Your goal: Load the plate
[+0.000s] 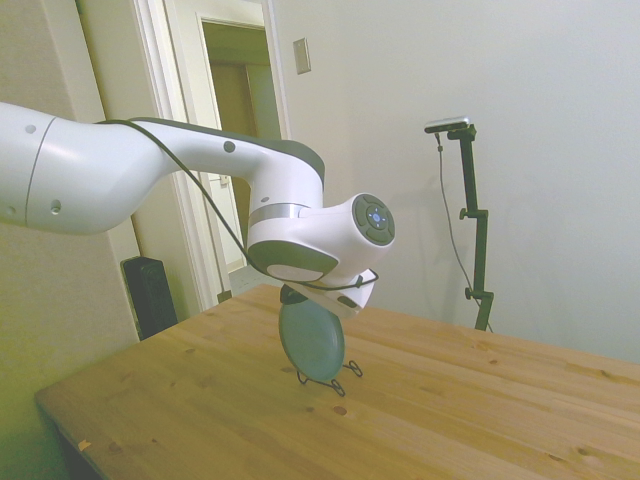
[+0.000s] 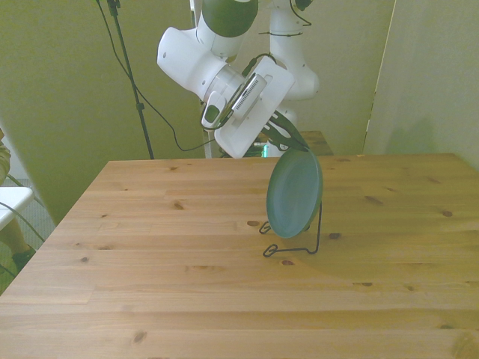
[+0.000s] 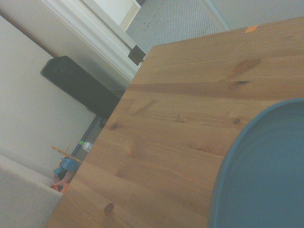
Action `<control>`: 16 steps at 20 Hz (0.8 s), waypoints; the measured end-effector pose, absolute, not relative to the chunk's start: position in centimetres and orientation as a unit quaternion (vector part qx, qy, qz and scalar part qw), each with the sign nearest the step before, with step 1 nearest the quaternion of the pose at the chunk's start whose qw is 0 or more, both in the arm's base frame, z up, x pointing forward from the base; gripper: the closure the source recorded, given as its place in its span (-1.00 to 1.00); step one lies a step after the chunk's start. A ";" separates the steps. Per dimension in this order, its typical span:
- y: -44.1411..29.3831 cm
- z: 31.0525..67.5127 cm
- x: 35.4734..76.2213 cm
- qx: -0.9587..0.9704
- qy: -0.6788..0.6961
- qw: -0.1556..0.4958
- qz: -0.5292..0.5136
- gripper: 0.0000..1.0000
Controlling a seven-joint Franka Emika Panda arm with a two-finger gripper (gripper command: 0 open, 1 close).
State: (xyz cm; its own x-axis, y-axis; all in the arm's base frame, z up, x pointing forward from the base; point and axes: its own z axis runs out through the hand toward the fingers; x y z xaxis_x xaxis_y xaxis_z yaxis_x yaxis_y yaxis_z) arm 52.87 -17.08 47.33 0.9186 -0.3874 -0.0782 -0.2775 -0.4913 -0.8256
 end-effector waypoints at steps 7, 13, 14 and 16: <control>-16.5 47.3 53.4 -0.863 0.187 0.466 -0.054 1.00; -16.3 46.8 53.8 -0.862 0.185 0.469 -0.047 1.00; -16.3 46.8 53.9 -0.862 0.185 0.469 -0.046 1.00; -16.1 46.6 54.0 -0.861 0.185 0.471 -0.045 1.00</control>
State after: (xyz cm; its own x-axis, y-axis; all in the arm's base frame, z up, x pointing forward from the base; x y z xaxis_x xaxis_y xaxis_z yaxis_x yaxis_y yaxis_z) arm 54.04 -16.13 46.60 0.9274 -0.3613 -0.0970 -0.2768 -0.4883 -0.8276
